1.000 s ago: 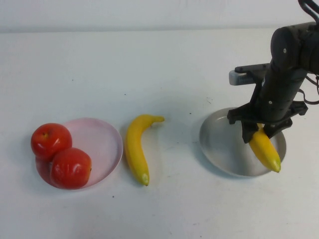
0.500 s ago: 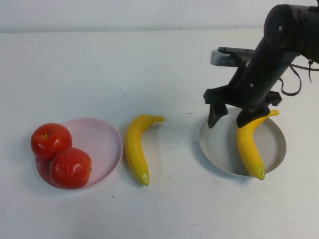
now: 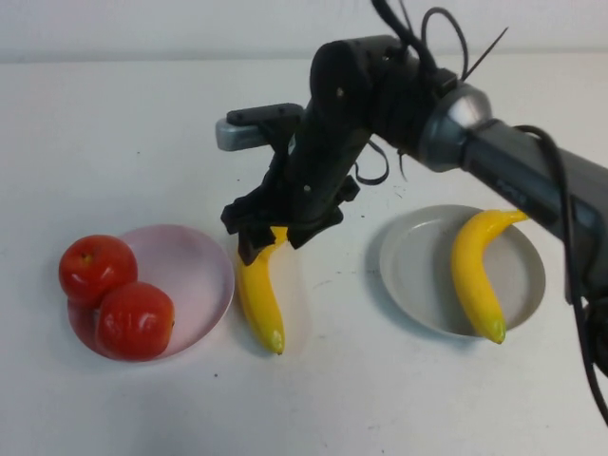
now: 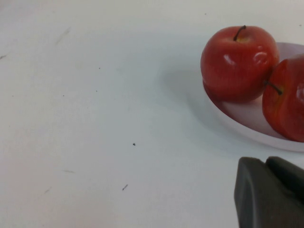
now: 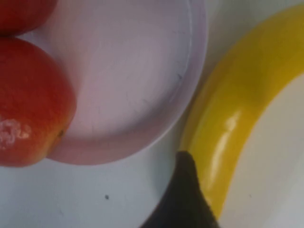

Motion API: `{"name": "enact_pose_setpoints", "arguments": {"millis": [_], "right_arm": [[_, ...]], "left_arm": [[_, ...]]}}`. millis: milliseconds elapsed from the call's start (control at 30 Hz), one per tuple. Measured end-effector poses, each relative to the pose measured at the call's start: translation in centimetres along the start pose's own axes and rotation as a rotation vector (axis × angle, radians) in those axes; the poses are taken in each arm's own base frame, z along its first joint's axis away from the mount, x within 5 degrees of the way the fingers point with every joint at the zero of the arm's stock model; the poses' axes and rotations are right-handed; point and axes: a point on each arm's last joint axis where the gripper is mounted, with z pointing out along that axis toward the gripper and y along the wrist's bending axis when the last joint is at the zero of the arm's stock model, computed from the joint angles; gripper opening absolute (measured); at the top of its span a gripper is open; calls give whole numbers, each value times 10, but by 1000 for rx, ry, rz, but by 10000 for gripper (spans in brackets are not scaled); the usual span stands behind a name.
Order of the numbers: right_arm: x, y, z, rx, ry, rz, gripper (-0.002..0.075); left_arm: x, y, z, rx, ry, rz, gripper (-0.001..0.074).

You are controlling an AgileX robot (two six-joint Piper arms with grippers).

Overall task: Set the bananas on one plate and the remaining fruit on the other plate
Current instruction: Put another type of fruit in the right plate

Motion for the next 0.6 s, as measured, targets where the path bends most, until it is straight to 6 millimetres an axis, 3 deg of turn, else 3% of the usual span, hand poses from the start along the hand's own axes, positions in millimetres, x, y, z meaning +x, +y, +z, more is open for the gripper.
{"name": "enact_pose_setpoints", "arguments": {"millis": [233,600], "right_arm": [[-1,8,33,4,43,-58,489],[5,22,53,22,82,-201,477]], "left_arm": [[0,0,0,0,0,0,4],[0,0,0,0,0,0,4]]}}
